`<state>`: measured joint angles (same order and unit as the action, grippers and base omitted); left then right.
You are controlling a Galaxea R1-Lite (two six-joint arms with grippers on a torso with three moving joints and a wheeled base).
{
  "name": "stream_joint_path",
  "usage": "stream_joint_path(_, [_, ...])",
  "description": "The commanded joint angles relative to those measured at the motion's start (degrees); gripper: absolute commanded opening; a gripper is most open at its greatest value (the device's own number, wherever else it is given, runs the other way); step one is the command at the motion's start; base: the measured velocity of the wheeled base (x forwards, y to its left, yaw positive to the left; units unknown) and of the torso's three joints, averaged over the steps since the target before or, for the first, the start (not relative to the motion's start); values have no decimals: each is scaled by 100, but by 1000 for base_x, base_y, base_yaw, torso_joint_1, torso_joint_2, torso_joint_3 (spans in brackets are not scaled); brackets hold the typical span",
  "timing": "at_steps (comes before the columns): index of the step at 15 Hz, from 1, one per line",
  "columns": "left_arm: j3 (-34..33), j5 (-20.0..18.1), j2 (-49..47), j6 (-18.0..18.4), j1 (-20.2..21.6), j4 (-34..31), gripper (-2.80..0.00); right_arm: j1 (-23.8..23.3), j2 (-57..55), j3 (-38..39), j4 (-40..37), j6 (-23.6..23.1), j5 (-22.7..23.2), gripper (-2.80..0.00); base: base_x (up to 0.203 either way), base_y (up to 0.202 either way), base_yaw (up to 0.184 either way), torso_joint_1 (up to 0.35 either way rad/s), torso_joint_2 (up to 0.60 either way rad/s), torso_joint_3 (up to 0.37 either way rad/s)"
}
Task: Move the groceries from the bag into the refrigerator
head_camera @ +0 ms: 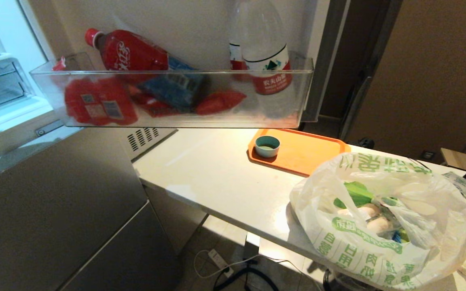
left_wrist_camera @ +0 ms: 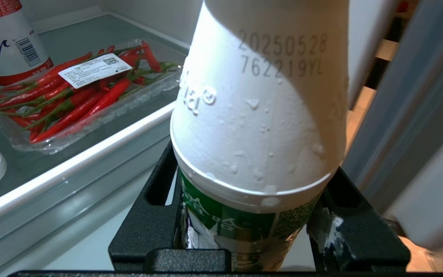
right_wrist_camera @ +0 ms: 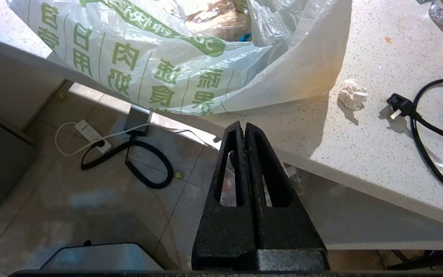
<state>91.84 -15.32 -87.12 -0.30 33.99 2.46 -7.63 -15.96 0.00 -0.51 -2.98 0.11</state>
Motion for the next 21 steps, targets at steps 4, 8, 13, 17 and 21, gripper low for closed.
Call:
stream_joint_path(4, [-534,-118,857,-127,29,-149,-280,-2,-13,0,25,182,-11,-280,0,0,0,0,0,0])
stream_joint_path(8, [-870,-138,1225,-251,38,-140,-280,36,-13,0,6,-756,378,-280,0,0,0,0,0,0])
stream_joint_path(13, [-888,-155,1426,-374,238,-183,-280,932,265,0,-4,-698,376,-280,0,0,0,0,0,0])
stream_joint_path(17, [-870,-164,1513,-372,283,-184,-280,877,1437,3,-2,-569,243,-280,0,0,0,0,0,0])
stream_joint_path(21, [-891,-252,1823,-358,293,-375,-280,825,1587,0,-2,-493,156,-280,0,0,0,0,0,0])
